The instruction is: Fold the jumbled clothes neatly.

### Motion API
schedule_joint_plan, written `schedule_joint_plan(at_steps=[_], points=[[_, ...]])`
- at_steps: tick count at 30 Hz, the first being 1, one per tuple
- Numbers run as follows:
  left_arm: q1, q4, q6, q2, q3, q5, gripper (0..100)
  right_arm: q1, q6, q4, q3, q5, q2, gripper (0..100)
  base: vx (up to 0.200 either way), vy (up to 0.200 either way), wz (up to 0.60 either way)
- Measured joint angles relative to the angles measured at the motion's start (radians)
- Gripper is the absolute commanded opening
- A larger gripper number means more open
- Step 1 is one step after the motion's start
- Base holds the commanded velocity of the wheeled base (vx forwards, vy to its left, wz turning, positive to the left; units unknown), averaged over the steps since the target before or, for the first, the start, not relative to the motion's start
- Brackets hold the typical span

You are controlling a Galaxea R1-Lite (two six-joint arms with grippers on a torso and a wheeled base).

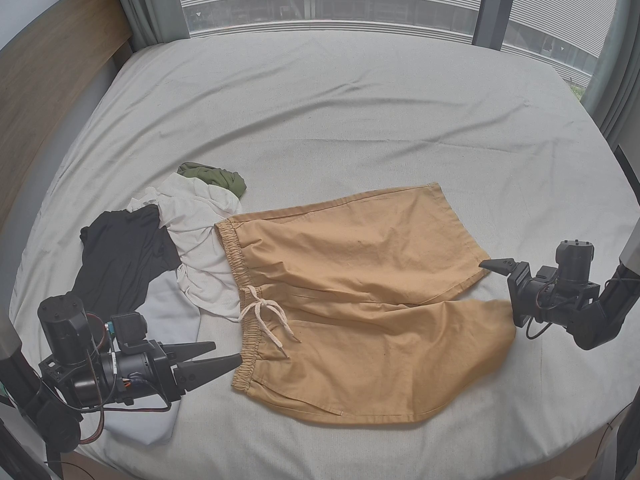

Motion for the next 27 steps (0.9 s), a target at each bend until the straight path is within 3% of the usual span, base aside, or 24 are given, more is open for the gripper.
schedule_joint_plan(at_steps=[9,10,27], points=[[0.0,-0.002,0.0,0.006,0.001,0.0,100,-0.004,0.011,-0.018,0.001,-0.001,0.001,100,0.0,0.0,0.0],[0.001,-0.003,0.0,0.006,0.001,0.0,100,-0.005,0.011,-0.018,0.001,-0.001,0.002,0,0.0,0.0,0.0],[0.002,-0.003,0.0,0.007,0.0,0.0,100,-0.026,0.01,-0.029,-0.007,-0.002,0.006,0,0.0,0.0,0.0]])
